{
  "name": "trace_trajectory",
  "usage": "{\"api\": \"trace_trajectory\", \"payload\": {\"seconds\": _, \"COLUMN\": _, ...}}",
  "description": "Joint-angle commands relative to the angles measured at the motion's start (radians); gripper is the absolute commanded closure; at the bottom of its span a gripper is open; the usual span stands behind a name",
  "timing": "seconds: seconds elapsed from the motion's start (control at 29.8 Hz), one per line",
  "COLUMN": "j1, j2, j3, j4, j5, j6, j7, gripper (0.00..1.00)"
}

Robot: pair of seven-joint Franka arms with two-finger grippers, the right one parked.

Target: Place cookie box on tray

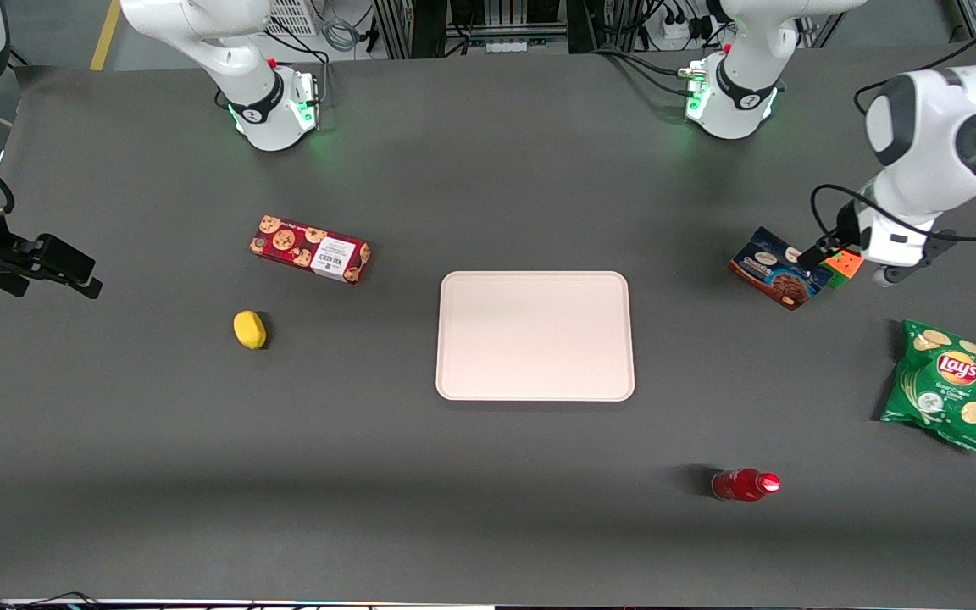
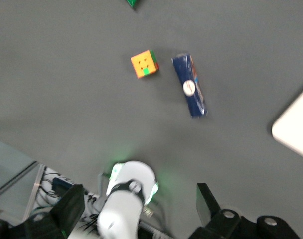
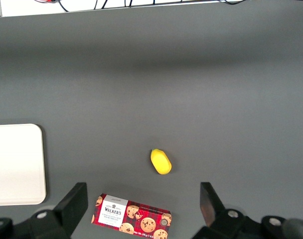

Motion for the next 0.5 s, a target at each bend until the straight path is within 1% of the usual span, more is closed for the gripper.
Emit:
{"api": "trace_trajectory", "payload": {"seconds": 0.0, "j1": -0.002, "j2": -0.016, "j3": 0.001, "j4": -0.131, "j5": -0.010, "j6": 0.173, "j7": -0.010, "gripper": 0.00}}
{"api": "trace_trajectory", "payload": {"seconds": 0.17, "j1": -0.002, "j2": 0.013, "j3": 0.001, "j4": -0.179, "j5": -0.008, "j6": 0.279, "j7": -0.005, "gripper": 0.00}}
{"api": "trace_trajectory", "payload": {"seconds": 0.34, "j1": -0.002, "j2": 0.059, "j3": 0.002, "j4": -0.245, "j5": -0.008, "j6": 0.434, "j7": 0.015, "gripper": 0.00}}
{"api": "trace_trajectory", "payload": {"seconds": 0.37, "j1": -0.002, "j2": 0.070, "j3": 0.002, "j4": -0.248, "j5": -0.008, "j6": 0.454, "j7": 0.015, "gripper": 0.02}}
{"api": "trace_trajectory", "payload": {"seconds": 0.44, "j1": -0.002, "j2": 0.085, "j3": 0.002, "j4": -0.248, "j5": -0.008, "j6": 0.470, "j7": 0.015, "gripper": 0.19}}
{"api": "trace_trajectory", "payload": {"seconds": 0.47, "j1": -0.002, "j2": 0.088, "j3": 0.002, "j4": -0.248, "j5": -0.008, "j6": 0.470, "j7": 0.015, "gripper": 0.34}}
